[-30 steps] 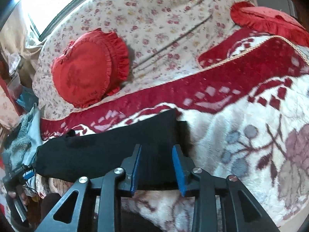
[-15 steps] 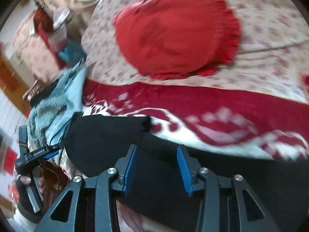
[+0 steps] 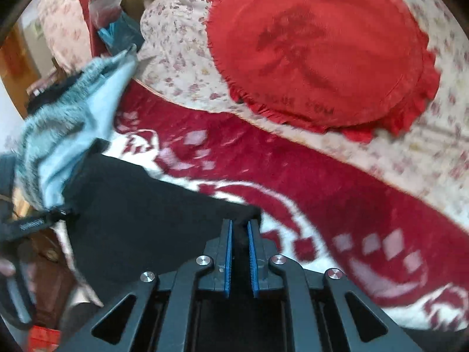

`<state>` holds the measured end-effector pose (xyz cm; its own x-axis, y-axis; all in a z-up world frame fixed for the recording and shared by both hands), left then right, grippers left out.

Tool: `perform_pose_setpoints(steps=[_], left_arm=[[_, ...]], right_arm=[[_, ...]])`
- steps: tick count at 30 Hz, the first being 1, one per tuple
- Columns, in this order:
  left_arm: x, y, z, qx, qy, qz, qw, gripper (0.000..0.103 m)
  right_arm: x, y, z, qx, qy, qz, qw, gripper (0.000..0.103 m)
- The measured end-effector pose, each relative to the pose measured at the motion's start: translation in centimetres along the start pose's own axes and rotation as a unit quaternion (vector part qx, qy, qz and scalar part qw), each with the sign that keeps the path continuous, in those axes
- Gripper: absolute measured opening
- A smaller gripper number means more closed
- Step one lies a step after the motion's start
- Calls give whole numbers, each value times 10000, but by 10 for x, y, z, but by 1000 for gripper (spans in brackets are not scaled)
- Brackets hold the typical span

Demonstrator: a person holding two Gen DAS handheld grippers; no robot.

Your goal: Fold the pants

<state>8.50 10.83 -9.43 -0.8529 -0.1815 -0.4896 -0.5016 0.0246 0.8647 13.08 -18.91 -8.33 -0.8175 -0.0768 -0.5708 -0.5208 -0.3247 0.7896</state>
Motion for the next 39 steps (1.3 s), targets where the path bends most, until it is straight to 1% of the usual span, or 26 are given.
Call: perform_pose_setpoints(steps=[1,3,4,8,10,13,16,19,24,29,31,33,39], left_arm=[[0,-3,0,-17,-4,-8,10000,78],[2,-5,2,-6,47,33,10000,78],[2,-4,2,15,57,35,10000,78],[4,5,3,-54,29,18,10000,78],[5,10,4,-89,14,-26,10000,78],[7,19,6,-126,32,-88,9999,78],[9,30,5,-102,45,-156,9998,78],[13,41,-1,-54,10,-248,9997,78],[19,54,-21,24,-196,-368,9991,78],[25,48,-36,26,-410,-314,9987,78],[26,43,-40,14,-476,-270,9985,78],[27,36,-43,0,-509,-196,9985,78],[33,16,-44,-61,-533,17,9986,78]], right_arm=[[1,-7,-1,126,21,43,9999,9],[3,-17,-4,150,-70,141,9998,9],[3,-18,-5,146,-112,97,9998,9],[0,-2,-18,-56,-681,-76,9976,9],[1,12,-19,-96,-828,-161,9964,12],[9,31,-11,-98,-737,-223,9970,12],[23,43,-4,-183,-697,-145,9973,13],[39,51,0,-315,-715,-98,9969,13],[58,52,0,-352,-753,79,9965,16],[66,53,-1,-365,-771,127,9963,17],[66,51,-1,-357,-777,155,9962,22],[67,47,-2,-341,-781,214,9961,25],[74,35,-3,-314,-786,340,9958,27]])
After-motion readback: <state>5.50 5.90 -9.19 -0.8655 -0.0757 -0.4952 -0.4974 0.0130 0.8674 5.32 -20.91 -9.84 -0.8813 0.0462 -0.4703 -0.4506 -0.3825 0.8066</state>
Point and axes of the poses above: each gripper's, at about its wrist camera, not at the fingertips, and y roughly against the way its jaws point, z to its left, x to its underside, the point moved 1 cm from there along -y, roughly the way its jaws point, and after that the axes turned 7 degrees about -y, right-handed, at the moved point
